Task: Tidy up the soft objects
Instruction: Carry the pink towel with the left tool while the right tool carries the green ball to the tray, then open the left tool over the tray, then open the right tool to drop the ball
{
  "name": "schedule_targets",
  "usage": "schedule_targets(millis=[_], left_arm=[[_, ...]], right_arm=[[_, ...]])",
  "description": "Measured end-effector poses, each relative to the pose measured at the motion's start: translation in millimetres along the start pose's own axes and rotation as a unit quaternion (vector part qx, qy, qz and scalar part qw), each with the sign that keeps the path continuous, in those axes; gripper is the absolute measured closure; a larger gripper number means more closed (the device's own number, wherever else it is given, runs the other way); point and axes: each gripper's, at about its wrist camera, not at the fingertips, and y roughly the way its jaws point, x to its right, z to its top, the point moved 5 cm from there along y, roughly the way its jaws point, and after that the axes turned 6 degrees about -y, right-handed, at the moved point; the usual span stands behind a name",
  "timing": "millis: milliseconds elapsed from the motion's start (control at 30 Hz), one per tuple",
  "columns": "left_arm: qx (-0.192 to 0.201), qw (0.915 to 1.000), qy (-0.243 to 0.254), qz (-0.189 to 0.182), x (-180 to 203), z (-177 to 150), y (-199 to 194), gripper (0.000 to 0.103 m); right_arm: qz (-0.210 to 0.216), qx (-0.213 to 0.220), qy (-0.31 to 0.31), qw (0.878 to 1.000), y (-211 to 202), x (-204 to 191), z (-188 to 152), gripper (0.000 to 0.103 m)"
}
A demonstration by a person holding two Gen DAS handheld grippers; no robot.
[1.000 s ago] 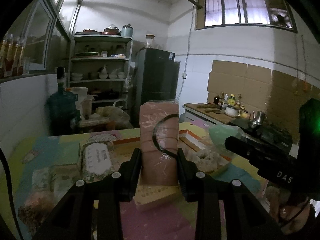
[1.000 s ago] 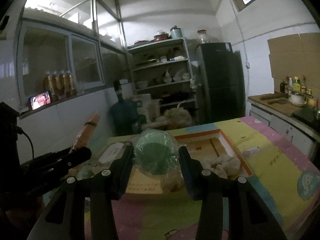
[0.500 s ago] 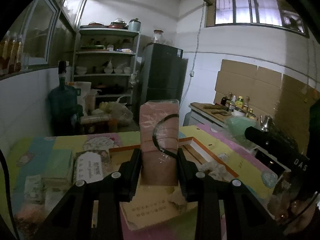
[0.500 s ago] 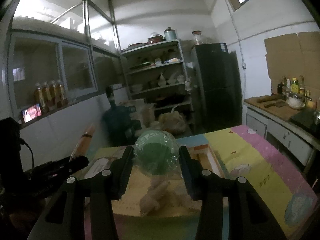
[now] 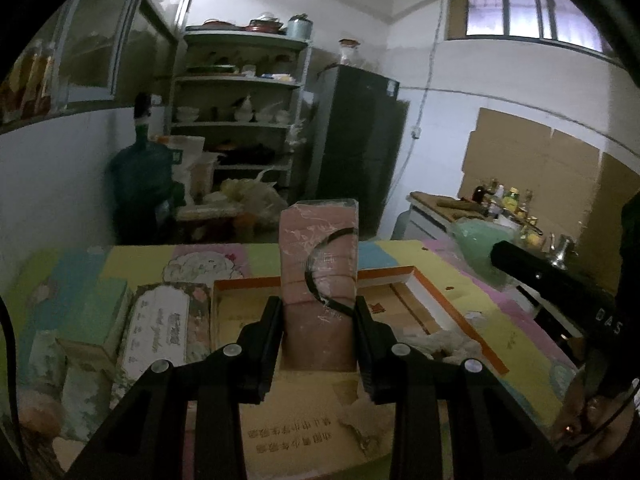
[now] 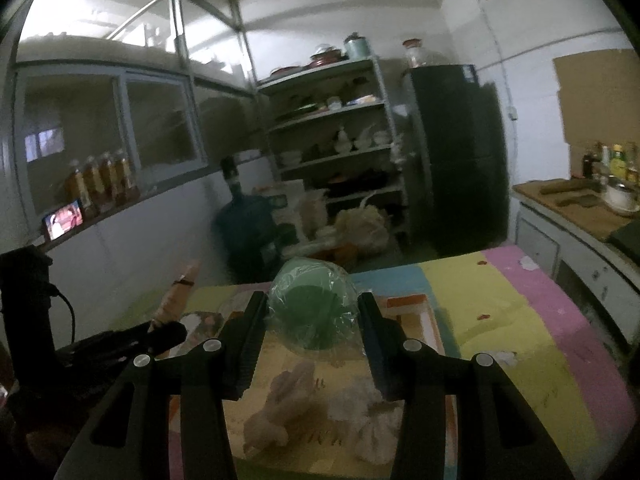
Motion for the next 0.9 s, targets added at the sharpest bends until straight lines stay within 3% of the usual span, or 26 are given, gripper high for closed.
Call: schedule_targets(millis=[267, 467, 900], left_arm=[[-0.020, 0.9994, -0.018, 0.022, -2.5, -0.8, 16.6, 0.068], [-0.062, 0.9977, -0.019, 0.019, -2.8, -8.1, 41.5, 0.068], [-0.142, 0.9892, -0.029, 0.024, -16.5, -26.5, 96.1, 0.067]], right_arm=[[0.036, -0.028, -0.014, 0.999, 38.0, 11.0, 4.9, 0.056], [0.057, -0.053, 0.004, 0.997, 62.1, 18.8, -7.6, 0.056], [0.031, -0.125, 0.035, 0.991, 98.3, 40.6, -47.7, 0.056]])
